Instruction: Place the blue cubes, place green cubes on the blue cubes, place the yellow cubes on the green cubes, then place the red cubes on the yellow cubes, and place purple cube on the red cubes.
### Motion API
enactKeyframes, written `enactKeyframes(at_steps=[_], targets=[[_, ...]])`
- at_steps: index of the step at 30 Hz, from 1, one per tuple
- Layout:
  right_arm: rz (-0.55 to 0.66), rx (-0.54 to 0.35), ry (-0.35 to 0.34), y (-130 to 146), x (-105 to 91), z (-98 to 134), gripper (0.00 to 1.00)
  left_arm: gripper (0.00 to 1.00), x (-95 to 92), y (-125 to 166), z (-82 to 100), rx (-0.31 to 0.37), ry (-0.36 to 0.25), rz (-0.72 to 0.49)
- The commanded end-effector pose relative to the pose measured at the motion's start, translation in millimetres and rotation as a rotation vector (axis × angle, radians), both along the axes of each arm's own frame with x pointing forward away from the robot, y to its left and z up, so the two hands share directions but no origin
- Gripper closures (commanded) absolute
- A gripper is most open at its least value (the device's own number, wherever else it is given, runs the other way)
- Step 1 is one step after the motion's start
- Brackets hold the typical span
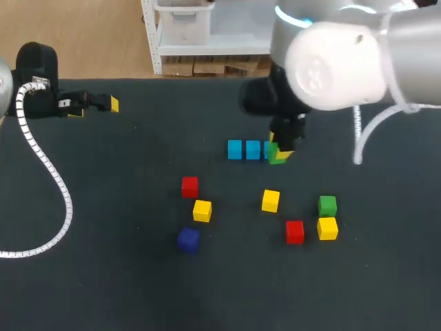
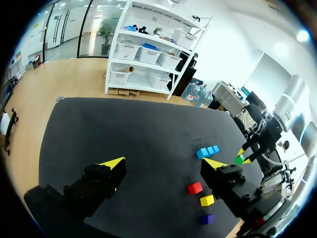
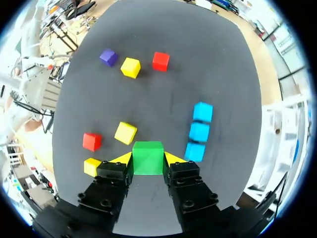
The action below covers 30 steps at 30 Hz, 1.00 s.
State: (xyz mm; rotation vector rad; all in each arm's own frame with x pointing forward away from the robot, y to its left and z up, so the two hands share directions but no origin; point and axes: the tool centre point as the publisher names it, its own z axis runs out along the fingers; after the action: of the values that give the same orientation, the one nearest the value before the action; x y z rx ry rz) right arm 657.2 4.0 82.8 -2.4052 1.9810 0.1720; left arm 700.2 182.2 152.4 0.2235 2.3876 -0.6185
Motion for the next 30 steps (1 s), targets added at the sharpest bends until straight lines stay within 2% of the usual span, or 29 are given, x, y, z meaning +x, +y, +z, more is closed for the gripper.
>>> enactKeyframes(at_steps=[1,15,30], targets=[[0.017,-0.03,0.036,21,13.8,-6,1.0,0.0,-0.4,2,-1.4,-0.009,-0.006,-0.007],[-0.014,-0.054,0.054,46,32.9,-25,1.0,0.0,-0.4,2,-1.4,-0.009,-0.006,-0.007],[-0.08,-0.065,0.062,49,60.8,-35,1.0,0.0,-0.4,2,-1.4,-0.009,-0.006,-0.007]])
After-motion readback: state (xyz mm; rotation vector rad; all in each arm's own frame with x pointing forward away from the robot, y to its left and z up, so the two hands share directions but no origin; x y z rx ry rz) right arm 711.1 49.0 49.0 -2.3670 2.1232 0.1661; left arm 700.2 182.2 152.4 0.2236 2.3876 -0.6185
